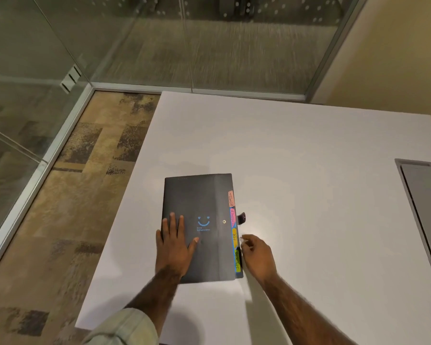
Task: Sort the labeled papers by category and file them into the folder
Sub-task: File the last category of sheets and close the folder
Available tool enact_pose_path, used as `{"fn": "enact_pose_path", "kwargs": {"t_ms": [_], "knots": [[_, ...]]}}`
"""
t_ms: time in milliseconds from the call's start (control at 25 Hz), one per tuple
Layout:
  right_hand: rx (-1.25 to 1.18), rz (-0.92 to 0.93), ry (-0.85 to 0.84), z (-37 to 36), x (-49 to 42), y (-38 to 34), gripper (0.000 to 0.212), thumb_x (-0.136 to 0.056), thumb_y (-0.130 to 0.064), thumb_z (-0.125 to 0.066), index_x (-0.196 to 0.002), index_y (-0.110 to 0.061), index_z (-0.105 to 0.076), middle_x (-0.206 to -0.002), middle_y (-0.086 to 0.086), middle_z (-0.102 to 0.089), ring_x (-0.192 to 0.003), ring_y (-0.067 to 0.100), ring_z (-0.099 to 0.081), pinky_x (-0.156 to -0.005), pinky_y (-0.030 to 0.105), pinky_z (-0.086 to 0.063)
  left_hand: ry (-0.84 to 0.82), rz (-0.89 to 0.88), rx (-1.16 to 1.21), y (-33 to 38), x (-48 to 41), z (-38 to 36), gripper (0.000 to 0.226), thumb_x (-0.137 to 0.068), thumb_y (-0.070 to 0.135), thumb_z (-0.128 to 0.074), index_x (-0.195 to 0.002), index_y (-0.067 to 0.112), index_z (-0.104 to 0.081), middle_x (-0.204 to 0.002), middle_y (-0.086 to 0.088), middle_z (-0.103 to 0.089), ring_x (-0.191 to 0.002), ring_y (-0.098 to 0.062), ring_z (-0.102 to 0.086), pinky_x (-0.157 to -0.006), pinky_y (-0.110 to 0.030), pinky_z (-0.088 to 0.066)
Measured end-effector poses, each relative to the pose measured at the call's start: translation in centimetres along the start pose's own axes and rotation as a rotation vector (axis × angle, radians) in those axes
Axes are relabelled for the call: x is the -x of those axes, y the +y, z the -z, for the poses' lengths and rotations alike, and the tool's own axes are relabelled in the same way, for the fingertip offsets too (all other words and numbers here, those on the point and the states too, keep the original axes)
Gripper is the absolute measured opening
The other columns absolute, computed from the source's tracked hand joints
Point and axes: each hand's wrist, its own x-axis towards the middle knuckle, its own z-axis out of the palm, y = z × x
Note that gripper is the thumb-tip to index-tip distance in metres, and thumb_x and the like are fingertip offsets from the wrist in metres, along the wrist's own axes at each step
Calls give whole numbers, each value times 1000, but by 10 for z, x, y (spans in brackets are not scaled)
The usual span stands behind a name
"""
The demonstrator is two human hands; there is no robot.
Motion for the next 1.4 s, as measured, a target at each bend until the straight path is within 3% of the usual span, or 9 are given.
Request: {"fn": "enact_pose_path", "kwargs": {"t_ms": [120, 160, 240, 320, 400, 520, 640, 880, 1400], "knots": [[81, 75, 74, 3, 3, 10, 37, -100, -24, -50, -135, -16, -58, -135, -1, -63, -124, 23, -59, -103, 36, -48, 43, -97, -32, 5, -6, -6, 81, -97, 64, -19, -160, 14, -23, -168, -13, -15, -155, -34, -18, -123, -52, -22], [104, 107, 47, 1, 2, 13, 49, -101, -29, -52, -149, -18, -46, -148, -6, -51, -138, 18, -49, -112, 32, -39, 46, -151, -41, 10, -8, -9, 80, -97, 64, -21, -160, 15, -23, -168, -12, -15, -155, -34, -18, -124, -51, -21], [133, 208, -3, -1, -8, 15, 68, -101, -36, -53, -160, -18, -25, -157, -12, -35, -149, 14, -30, -120, 26, -24, 59, -243, -45, 18, -14, -14, 78, -97, 64, -26, -160, 19, -22, -169, -10, -14, -155, -32, -17, -124, -52, -18], [115, 361, -8, -3, -21, 15, 68, -99, -38, -55, -157, -20, -24, -151, -10, -38, -142, 20, -40, -119, 37, -36, 58, -267, -51, 22, -19, -17, 79, -97, 66, -28, -161, 21, -17, -170, -8, -11, -156, -31, -13, -125, -53, -13], [146, 462, -14, -4, -29, 12, 64, -98, -40, -55, -152, -20, -26, -145, -2, -42, -133, 27, -48, -107, 47, -48, 61, -260, -74, 23, -21, -20, 80, -97, 67, -27, -162, 22, -13, -170, -7, -6, -157, -31, -8, -126, -53, -10], [326, 530, -60, -9, -36, 11, 75, -103, -45, -47, -162, -17, -11, -168, 1, -22, -155, 27, -19, -120, 39, -30, 63, -255, -87, 23, -20, -24, 79, -98, 67, -22, -162, 23, -8, -171, -6, -1, -157, -30, -3, -126, -53, -8], [544, 636, -26, -18, -40, 17, 69, -105, -50, -40, -161, -18, -16, -168, 2, -22, -153, 27, -22, -118, 43, -35, 75, -254, -99, 21, -20, -27, 80, -97, 70, -13, -162, 24, -2, -171, -6, 4, -157, -30, 1, -126, -54, -7], [729, 544, -55, -28, -44, 19, 70, -106, -57, -28, -163, -21, -9, -172, 1, -3, -159, 25, -2, -125, 47, -20, 72, -250, -105, 20, -23, -32, 82, -97, 71, -16, -162, 25, 4, -170, -5, 10, -157, -29, 7, -126, -53, -5], [859, 520, -73, -32, -46, 7, 74, -104, -63, -22, -164, -20, -11, -172, 1, -3, -159, 27, -1, -124, 55, -19, 109, -266, -99, 20, -24, -33, 84, -97, 71, -21, -162, 21, -4, -171, -8, 0, -157, -31, -2, -125, -55, -10]]}}
